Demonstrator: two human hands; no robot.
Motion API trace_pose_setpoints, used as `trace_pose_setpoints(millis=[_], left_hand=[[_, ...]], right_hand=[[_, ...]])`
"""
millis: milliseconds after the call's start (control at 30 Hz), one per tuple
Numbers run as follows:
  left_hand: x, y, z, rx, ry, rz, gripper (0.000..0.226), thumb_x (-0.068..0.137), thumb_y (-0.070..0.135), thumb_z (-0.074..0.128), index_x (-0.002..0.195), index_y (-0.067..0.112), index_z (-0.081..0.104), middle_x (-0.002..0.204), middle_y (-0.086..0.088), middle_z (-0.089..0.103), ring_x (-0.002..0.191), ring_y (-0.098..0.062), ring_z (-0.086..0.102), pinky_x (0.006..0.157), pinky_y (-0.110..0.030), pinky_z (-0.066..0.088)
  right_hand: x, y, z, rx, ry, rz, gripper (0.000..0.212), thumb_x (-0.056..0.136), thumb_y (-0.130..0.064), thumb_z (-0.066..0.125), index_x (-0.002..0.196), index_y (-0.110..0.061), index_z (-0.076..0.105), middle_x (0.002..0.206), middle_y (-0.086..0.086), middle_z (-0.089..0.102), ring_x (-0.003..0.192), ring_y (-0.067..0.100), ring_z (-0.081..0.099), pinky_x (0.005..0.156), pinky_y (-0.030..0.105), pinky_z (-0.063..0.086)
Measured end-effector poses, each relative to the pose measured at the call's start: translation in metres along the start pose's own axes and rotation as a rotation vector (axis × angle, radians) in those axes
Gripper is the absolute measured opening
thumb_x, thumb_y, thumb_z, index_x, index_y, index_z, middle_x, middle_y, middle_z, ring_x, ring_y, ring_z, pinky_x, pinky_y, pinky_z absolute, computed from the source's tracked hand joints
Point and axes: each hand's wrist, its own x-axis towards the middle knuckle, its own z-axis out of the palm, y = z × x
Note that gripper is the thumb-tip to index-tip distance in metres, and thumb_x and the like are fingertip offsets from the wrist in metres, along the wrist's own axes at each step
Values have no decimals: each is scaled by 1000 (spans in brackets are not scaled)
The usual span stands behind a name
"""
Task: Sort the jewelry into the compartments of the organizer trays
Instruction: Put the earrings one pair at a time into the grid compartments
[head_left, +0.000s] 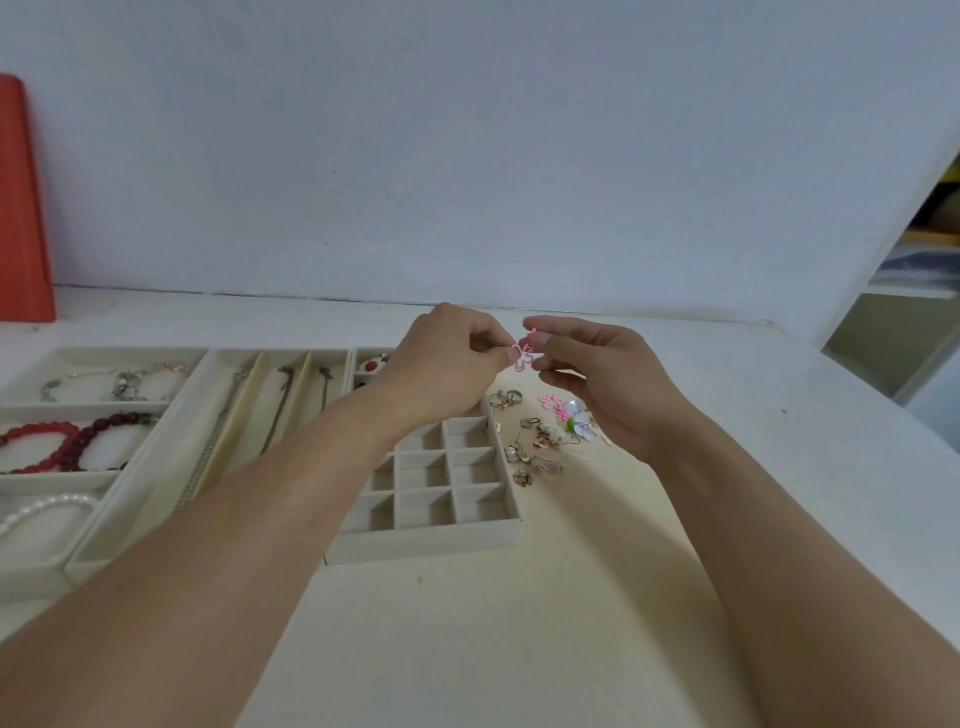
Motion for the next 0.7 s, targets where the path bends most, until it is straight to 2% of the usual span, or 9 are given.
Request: trace_pose_setpoints(millis=[100, 233, 333, 467, 600, 700], left_hand=[[-1, 0, -1, 1, -16, 13, 9, 92, 26, 70, 90, 26, 79, 85, 12, 75, 86, -3, 68, 77, -18, 47], [-3, 0, -1, -12, -37, 15, 7, 90, 25, 73, 89, 27, 80, 85, 13, 76, 87, -2, 69, 78, -16, 47], [-4, 1, -2, -62, -24, -14, 7, 89, 25, 75, 92, 24, 81, 88, 10, 77, 89, -2, 69, 77, -11, 47], [-6, 3, -2, -90, -54, -52, 6, 88, 24, 76, 90, 22, 81, 86, 9, 77, 90, -4, 70, 84, -18, 50], [-6, 3, -4, -94, -30, -85, 5, 88, 22, 76, 88, 19, 80, 85, 8, 76, 85, -3, 69, 73, -12, 46], [-6, 5, -5, -83, -2, -66, 6, 89, 22, 74, 90, 20, 79, 86, 7, 76, 79, -2, 67, 68, -10, 46]], right_hand=[[-1, 1, 1, -22, -12, -1, 20, 88, -10, 74, 108, -12, 77, 96, 8, 74, 86, 14, 66, 86, 27, 54], [-2, 2, 5, 37, 31, -15, 16, 86, -5, 75, 102, -8, 73, 91, 11, 75, 81, 15, 70, 80, 24, 57], [-2, 3, 4, 46, 18, 25, 13, 86, -10, 76, 99, -5, 75, 88, 8, 73, 77, 14, 66, 79, 24, 56], [-1, 5, 3, 22, -20, 66, 12, 89, -12, 73, 98, -5, 76, 85, 3, 72, 76, 12, 64, 82, 24, 55], [-1, 4, 4, 7, -18, 51, 13, 89, -10, 73, 101, -6, 76, 88, 5, 73, 77, 13, 66, 81, 24, 56], [-3, 2, 2, -22, -81, 50, 22, 88, -10, 73, 110, -5, 74, 93, 9, 74, 81, 15, 67, 79, 22, 56]])
